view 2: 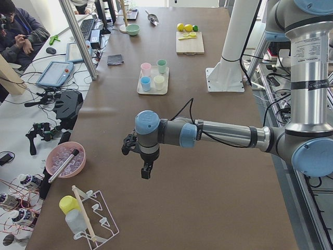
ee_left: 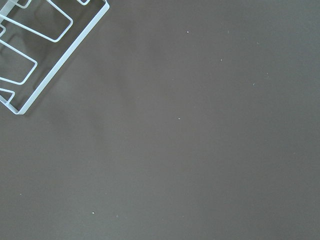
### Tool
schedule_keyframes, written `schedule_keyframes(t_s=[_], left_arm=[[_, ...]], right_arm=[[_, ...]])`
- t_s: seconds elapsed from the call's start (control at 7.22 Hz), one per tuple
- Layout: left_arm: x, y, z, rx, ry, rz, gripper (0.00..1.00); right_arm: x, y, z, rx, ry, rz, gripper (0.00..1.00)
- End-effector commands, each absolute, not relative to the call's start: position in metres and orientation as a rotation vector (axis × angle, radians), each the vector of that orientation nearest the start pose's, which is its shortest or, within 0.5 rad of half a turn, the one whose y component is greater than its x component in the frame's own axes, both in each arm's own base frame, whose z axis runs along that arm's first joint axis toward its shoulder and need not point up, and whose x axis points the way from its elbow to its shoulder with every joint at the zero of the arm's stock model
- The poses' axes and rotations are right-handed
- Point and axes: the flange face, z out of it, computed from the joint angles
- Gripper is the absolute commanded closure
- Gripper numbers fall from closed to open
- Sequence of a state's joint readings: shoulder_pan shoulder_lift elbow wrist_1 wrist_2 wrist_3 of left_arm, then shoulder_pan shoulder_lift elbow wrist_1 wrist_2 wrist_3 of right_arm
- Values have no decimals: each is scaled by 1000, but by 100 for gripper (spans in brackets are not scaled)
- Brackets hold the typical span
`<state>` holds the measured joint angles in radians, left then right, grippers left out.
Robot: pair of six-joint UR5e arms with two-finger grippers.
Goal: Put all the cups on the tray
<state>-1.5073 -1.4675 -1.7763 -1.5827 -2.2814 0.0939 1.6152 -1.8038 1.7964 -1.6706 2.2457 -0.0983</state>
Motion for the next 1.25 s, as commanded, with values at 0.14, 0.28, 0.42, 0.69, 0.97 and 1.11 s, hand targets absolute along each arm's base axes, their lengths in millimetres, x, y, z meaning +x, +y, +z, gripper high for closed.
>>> schedule_keyframes(t_s=[0.14, 0.28, 0.42, 0.69, 0.97, 1.11], left_arm=[[-56, -456, 606, 137, 706, 158, 1], [-56, -456, 606, 137, 706, 155, 2], [-59, -456, 606, 141, 705, 151, 1], [-59, -455, 604, 143, 705, 151, 1], [-61, -455, 603, 148, 706, 149, 1], [-62, -455, 604, 147, 705, 145, 1]], right_arm=[[88, -380, 671, -63, -679, -15, 0], [88, -380, 670, -59, -685, -16, 0], [87, -380, 668, -55, -688, -21, 0], [87, -379, 669, -58, -688, -20, 0], [87, -380, 668, -56, -689, -19, 0], [87, -379, 669, -60, -696, -17, 0]])
